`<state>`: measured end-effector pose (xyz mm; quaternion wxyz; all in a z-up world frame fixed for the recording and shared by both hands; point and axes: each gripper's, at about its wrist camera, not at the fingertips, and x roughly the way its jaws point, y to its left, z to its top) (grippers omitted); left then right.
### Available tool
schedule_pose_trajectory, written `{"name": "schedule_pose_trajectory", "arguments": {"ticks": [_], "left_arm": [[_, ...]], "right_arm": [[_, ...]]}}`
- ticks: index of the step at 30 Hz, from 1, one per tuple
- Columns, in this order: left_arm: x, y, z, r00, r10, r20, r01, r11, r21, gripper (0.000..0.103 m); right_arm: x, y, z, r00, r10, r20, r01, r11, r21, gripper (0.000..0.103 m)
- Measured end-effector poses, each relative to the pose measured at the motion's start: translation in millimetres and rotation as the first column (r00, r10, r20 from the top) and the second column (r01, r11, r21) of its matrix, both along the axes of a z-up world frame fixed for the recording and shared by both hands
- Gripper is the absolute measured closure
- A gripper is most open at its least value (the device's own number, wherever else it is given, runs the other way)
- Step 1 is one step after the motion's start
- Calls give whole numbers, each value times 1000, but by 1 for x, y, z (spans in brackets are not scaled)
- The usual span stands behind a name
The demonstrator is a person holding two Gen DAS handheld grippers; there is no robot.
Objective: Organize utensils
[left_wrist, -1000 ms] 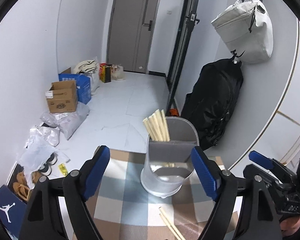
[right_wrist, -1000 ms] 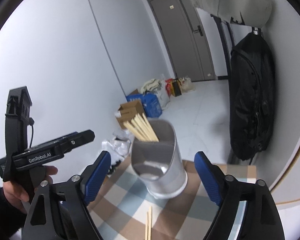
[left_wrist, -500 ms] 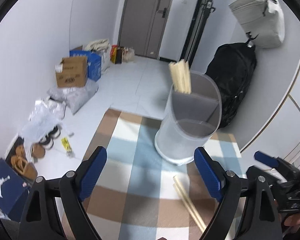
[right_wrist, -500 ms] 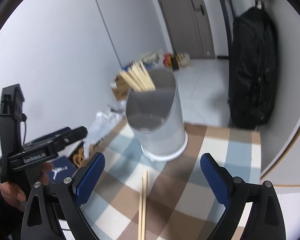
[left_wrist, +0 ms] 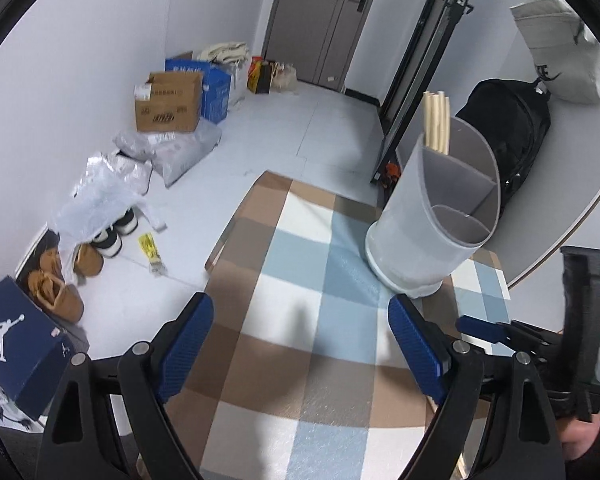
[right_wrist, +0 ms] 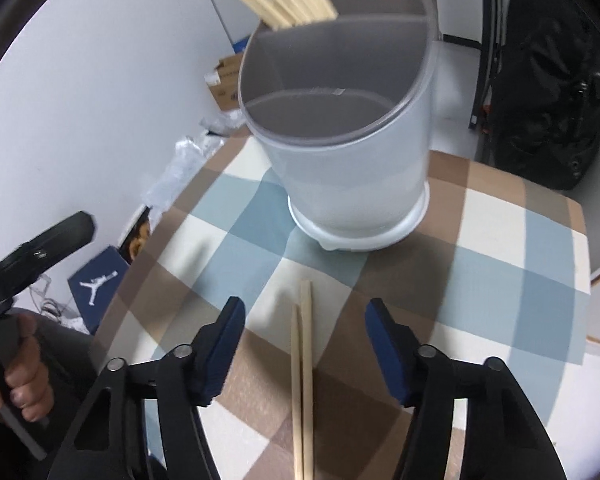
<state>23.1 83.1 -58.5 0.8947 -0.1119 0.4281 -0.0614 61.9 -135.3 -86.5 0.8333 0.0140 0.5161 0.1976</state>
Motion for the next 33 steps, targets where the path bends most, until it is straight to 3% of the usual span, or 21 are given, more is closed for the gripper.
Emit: {"name": "schedule_pose_trajectory", "arguments": {"ticks": [4,13,21,27,33], "left_arm": [[-1,10,-1,1000,7,-22,-8,998,-56,17],[-1,19,-3,999,10,-37,-13,998,-69,17],[1,23,-1,999,14,-30,-17,996,-92,17],[1,22,-1,999,9,-36,-12,996,-92,17],[2,14,-5,999,-7,-45,4,998,-67,17]], "right_arm": [[4,11,-10,1000,15,-10,-15,998,-55,49],[17,22,-22,1000,-12,-25,9,992,-125,62],[17,19,-20,1000,-10,7,11,983,-185,83],[14,10,-16,1000,-25,16,27,985,-171,97],[3,-1,-5,998,-21,60,31,987,-159,97]]}}
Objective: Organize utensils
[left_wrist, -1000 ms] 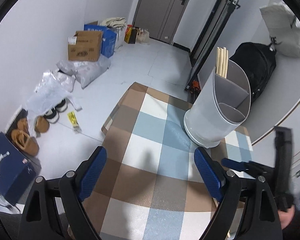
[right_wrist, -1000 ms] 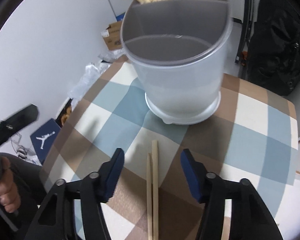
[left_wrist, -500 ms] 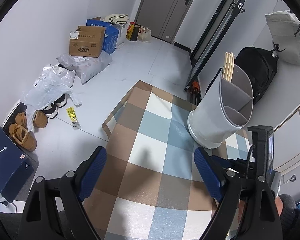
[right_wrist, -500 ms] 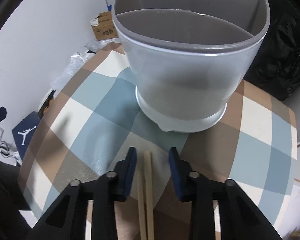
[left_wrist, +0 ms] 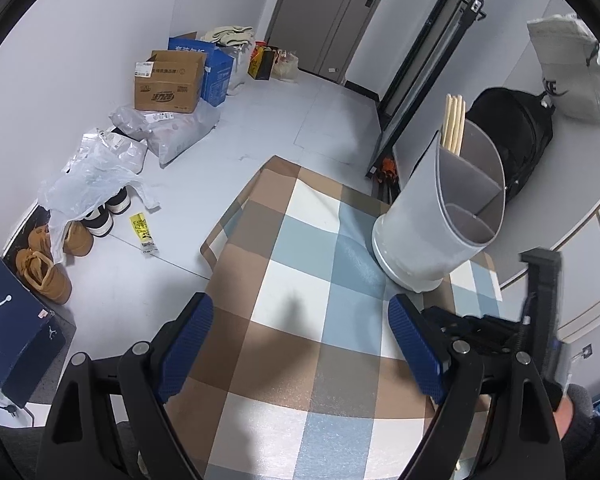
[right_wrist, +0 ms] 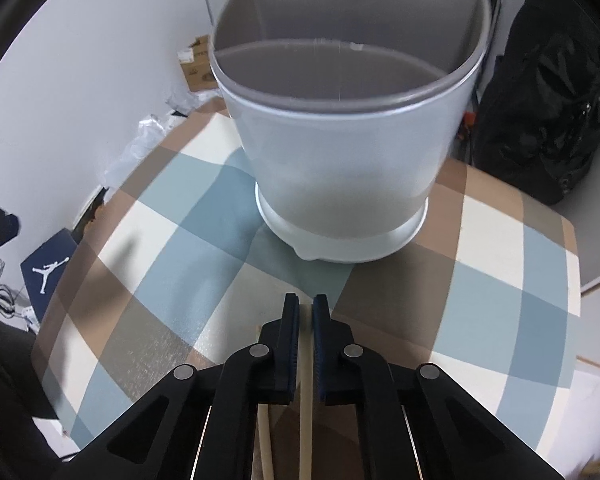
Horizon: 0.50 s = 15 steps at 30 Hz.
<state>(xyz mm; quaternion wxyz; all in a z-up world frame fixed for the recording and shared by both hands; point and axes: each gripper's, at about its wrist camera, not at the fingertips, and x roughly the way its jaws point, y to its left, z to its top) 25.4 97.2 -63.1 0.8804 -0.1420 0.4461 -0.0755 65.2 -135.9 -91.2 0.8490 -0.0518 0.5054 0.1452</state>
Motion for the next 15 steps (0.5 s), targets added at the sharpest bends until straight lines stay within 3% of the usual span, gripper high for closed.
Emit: {"name": "schedule_pose_trajectory", "arguments": {"ticks": [5,12,15], "left_arm": [[2,-12,-7,999,-38,-34,38,999,2,17],[5,-37,-19,978,-173,-119,159,980,-120,17],[3,-57,-21,965,-222,-139,210,973,-93,17]], "right_arm": [[-11,-15,17,999,-20,37,17,998,62,97],[-20,-30,45,991,-57,124,40,990,139,97],[-28,-43,62,982,-75,171,44,983,176,97]]}}
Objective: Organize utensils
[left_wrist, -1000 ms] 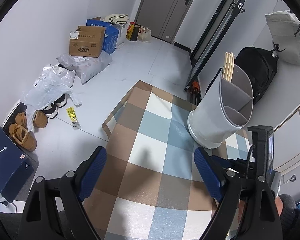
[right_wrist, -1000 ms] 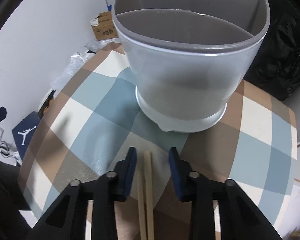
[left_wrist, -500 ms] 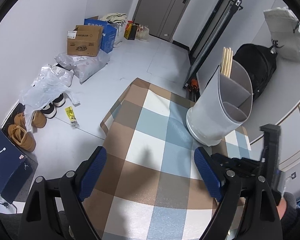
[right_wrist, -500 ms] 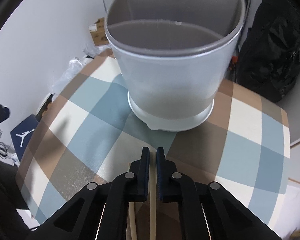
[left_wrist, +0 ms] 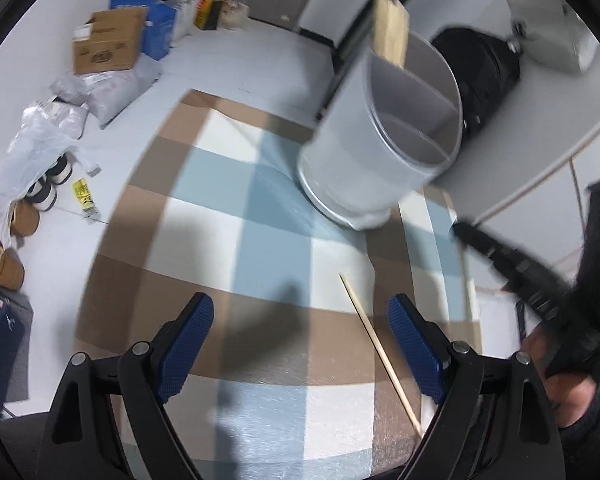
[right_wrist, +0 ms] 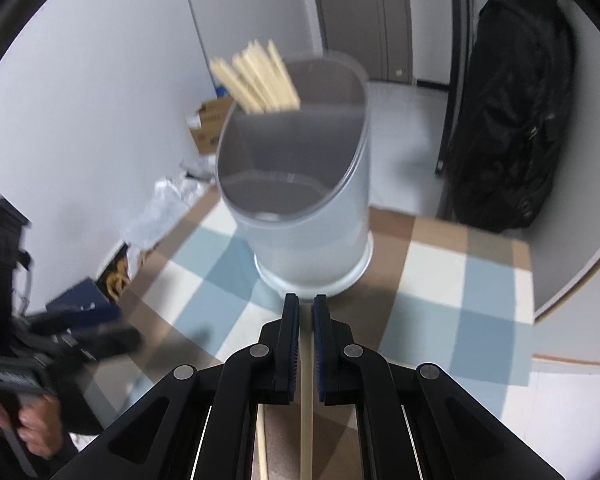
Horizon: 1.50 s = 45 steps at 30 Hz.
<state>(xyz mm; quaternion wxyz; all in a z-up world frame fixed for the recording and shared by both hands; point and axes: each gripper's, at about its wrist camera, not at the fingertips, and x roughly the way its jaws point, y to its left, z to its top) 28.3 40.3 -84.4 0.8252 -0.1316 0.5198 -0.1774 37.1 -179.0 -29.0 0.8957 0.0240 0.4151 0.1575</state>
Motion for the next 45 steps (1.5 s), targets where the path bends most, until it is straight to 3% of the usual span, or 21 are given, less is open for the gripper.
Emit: {"name": "schedule_pose_trajectory", "arguments": {"ticks": [7,9,13,16,18,25,28,30,35,41,43,45], "left_arm": [[-2,-44,-10,996,-91,-22,93,987,132,17],[2,-53,-16,995,-92,-47,99,978,182,19],[10,-56,-19,994,-76,-78,91,974,206,23],[14,-58,-23,994,-46,-103,69,970,231,24],[17,-59,-26,993,-26,-116,53,969,242,32],[28,-68,-34,989,41,-143,0,961,277,43],[30,-73,-34,991,46,-129,-3,949,315,56],[30,-74,-34,992,47,-117,-5,944,330,73],[32,-63,-36,988,102,-116,-60,947,315,100],[40,-52,-40,981,152,-121,-117,958,261,103],[40,-48,-39,980,164,-116,-131,960,248,103],[40,-44,-37,979,175,-102,-147,961,236,103]], "right_arm": [[-11,-35,23,989,-84,119,66,986,154,97],[-12,-50,26,983,-130,132,99,972,215,97],[-15,-68,33,966,-205,159,153,946,285,97],[-20,-70,43,953,-221,206,157,945,287,97],[-22,-69,47,945,-227,236,158,947,279,97],[-30,-69,56,929,-227,292,141,947,289,97],[-32,-72,57,924,-233,303,140,944,299,97],[-32,-73,57,926,-231,299,137,943,303,98],[-25,-71,48,957,-184,226,110,946,304,99],[-1,-92,12,975,-224,-13,217,929,298,94],[7,-108,-4,958,-266,-107,286,910,299,92],[14,-119,-16,943,-282,-176,324,896,304,81]]}}
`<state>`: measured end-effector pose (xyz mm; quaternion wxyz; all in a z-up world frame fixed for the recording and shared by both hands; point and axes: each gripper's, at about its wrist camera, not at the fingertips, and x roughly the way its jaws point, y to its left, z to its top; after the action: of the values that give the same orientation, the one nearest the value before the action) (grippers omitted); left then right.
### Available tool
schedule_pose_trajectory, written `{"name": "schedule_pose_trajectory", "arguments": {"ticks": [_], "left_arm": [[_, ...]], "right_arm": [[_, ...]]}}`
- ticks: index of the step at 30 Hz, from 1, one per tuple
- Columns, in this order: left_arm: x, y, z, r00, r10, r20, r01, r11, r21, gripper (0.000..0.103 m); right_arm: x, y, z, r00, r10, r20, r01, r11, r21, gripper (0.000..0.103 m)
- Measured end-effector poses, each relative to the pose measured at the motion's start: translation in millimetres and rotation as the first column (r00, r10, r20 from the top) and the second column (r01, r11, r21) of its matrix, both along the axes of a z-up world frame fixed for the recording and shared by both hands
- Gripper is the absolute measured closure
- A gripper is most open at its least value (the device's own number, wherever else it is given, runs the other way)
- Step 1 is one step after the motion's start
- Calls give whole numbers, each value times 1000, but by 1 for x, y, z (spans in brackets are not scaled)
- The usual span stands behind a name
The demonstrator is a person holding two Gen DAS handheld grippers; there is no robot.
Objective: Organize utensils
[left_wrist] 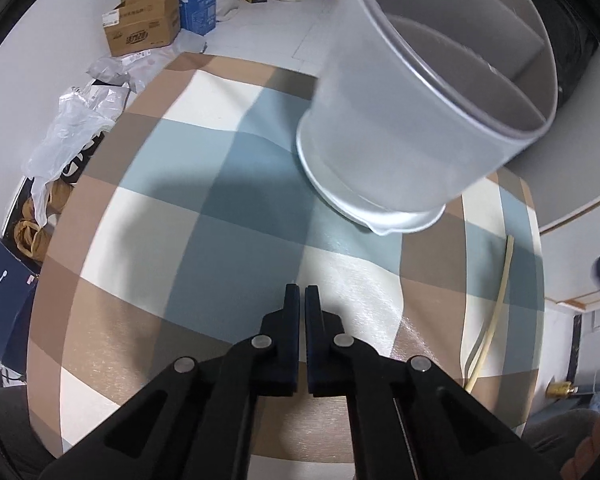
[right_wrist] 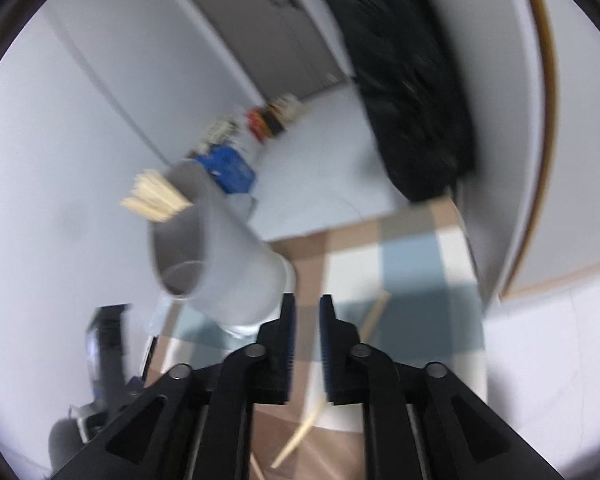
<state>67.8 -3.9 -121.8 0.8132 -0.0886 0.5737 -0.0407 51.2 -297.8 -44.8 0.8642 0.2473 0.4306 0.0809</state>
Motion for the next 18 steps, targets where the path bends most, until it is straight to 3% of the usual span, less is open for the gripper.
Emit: {"name": "schedule_pose_trajectory", "arguments": {"ticks": [3,7,9,12,18], "left_arm": [[1,6,5,1000,7,30,-6,1000,-13,103],[3,10,8,999,2,51,0,999,-46,103],[2,13,7,999,4,46,0,996,-90,103],[7,18,1,1000,-7,14,9,992,-128,103],[4,13,13,998,-35,44,41,989,-141,103]], "right_arm": [[16,-13,-17,996,4,-93,2,998,60,71],[36,-14,-33,980,44,-191,-39,999,32,68],[45,-15,-43,968,49,-244,-43,999,30,57],[59,-17,-52,959,22,-283,-24,1000,-6,57],[85,2,-69,928,47,-369,-85,992,-89,60]]}}
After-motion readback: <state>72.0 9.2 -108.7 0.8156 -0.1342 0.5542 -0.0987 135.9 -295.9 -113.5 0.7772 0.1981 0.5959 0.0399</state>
